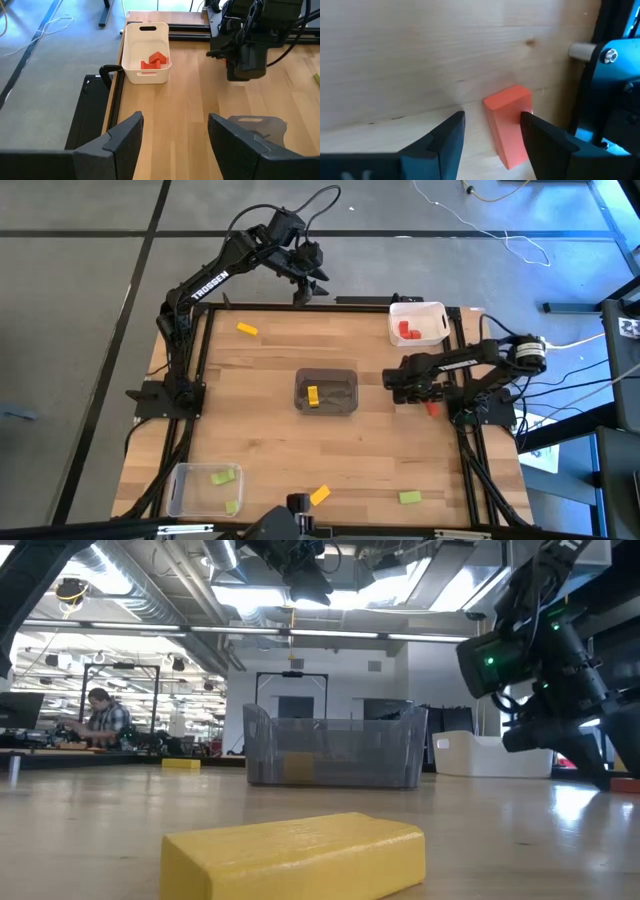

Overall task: Sort & place blocks by color
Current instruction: Put the orange block into the white bin

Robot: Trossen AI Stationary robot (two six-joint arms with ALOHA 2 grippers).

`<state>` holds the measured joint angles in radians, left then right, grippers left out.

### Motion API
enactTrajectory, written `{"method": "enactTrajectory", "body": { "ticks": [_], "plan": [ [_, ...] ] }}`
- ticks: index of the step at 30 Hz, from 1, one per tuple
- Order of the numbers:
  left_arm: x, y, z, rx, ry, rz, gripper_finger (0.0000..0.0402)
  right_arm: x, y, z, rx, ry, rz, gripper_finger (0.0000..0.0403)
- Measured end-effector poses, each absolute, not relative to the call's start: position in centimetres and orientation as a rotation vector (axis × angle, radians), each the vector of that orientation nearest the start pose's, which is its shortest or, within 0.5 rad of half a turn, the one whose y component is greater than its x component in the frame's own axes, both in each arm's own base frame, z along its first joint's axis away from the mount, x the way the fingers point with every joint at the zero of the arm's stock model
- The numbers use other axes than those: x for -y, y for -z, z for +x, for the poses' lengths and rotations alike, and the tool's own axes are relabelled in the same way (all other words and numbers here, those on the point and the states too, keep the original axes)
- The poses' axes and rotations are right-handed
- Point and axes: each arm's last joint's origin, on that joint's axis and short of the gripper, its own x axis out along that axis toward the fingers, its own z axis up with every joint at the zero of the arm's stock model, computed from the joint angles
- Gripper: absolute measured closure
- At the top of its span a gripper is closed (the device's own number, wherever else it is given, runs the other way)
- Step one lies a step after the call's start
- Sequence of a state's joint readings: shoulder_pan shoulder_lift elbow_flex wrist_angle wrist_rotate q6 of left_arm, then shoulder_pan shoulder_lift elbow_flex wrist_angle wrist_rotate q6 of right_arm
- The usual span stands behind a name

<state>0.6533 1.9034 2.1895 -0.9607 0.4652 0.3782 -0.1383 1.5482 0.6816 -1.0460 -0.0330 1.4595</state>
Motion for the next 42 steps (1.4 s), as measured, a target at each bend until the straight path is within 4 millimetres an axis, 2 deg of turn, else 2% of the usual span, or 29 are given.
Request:
{"method": "enactTrajectory", "body": {
  "ticks": [5,19,24,30,35,42],
  "plan": [
    [-23.2,-42.1,32.3,-0.595,-0.073,0.012,0.0188,2.5,-12.4,18.8,-1.530,1.403,1.074,0.0208],
    [-23.4,-42.1,32.1,-0.602,-0.079,0.030,0.0188,3.2,-13.7,21.0,-1.465,1.229,0.910,0.0208],
    [-23.4,-42.0,32.1,-0.607,-0.067,0.050,0.0188,3.2,-14.8,22.0,-1.496,1.138,0.909,0.0208],
    [-23.3,-41.9,32.0,-0.626,-0.062,0.037,0.0188,3.3,-16.1,21.9,-1.540,1.190,0.824,0.0208],
    [-23.3,-41.8,31.9,-0.637,-0.057,0.028,0.0188,3.4,-15.3,21.3,-1.540,1.196,0.747,0.0208],
    [-23.1,-41.7,31.8,-0.641,-0.023,0.033,0.0188,3.4,-14.3,21.1,-1.558,1.052,0.665,0.0209]
  ]
}}
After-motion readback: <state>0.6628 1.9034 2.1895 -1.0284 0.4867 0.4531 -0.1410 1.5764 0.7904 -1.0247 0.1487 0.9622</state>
